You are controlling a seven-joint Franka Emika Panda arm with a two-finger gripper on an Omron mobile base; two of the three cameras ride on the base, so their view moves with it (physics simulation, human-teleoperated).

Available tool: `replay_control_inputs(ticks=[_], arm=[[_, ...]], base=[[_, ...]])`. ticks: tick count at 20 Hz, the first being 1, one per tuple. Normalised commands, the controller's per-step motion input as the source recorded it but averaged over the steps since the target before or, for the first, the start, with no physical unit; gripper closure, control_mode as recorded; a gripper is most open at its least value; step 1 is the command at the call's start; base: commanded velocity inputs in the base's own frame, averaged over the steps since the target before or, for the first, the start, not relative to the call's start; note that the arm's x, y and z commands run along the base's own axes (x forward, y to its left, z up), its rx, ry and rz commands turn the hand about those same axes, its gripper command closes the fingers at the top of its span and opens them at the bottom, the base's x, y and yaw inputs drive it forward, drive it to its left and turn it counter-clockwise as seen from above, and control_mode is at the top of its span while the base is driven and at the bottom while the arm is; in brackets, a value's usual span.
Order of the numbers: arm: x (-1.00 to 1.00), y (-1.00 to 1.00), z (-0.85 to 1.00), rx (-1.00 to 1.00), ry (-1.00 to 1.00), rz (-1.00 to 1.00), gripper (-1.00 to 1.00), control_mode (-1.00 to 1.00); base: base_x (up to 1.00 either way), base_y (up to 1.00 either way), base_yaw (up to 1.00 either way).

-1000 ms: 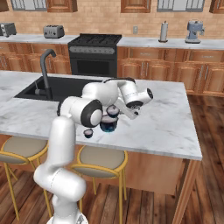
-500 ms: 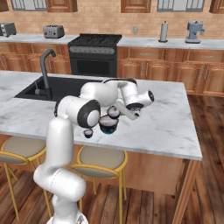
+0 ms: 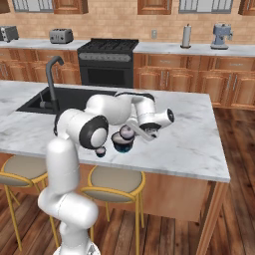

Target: Stack the yogurt containers by placing the smaller containers on top of the larger containers.

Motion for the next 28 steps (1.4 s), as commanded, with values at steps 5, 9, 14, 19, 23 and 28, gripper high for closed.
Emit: replay_control_inputs(ticks=[5, 9, 14, 19, 23, 28], arm=[[-0.01, 0.24, -0.19, -0.02, -0.02, 0.0, 1.0, -1.0], [0.0, 0.15, -0.29, -0.02, 0.0, 0.0, 1.0, -1.0], [0.0, 0.14, -0.29, -0.03, 0.0, 0.0, 1.0, -1.0], [0.0, 0.29, -0.14, -0.05, -0.01, 0.0, -1.0, -1.0], [0.0, 0.38, -0.01, -0.05, -0.08, 0.0, -1.0, -1.0], [0.0, 0.31, 0.0, -0.03, -0.09, 0.0, -1.0, -1.0]], base=[[0.0, 0.0, 0.0], [0.0, 0.0, 0.0], [0.0, 0.0, 0.0], [0.0, 0.0, 0.0], [0.0, 0.0, 0.0], [0.0, 0.0, 0.0]])
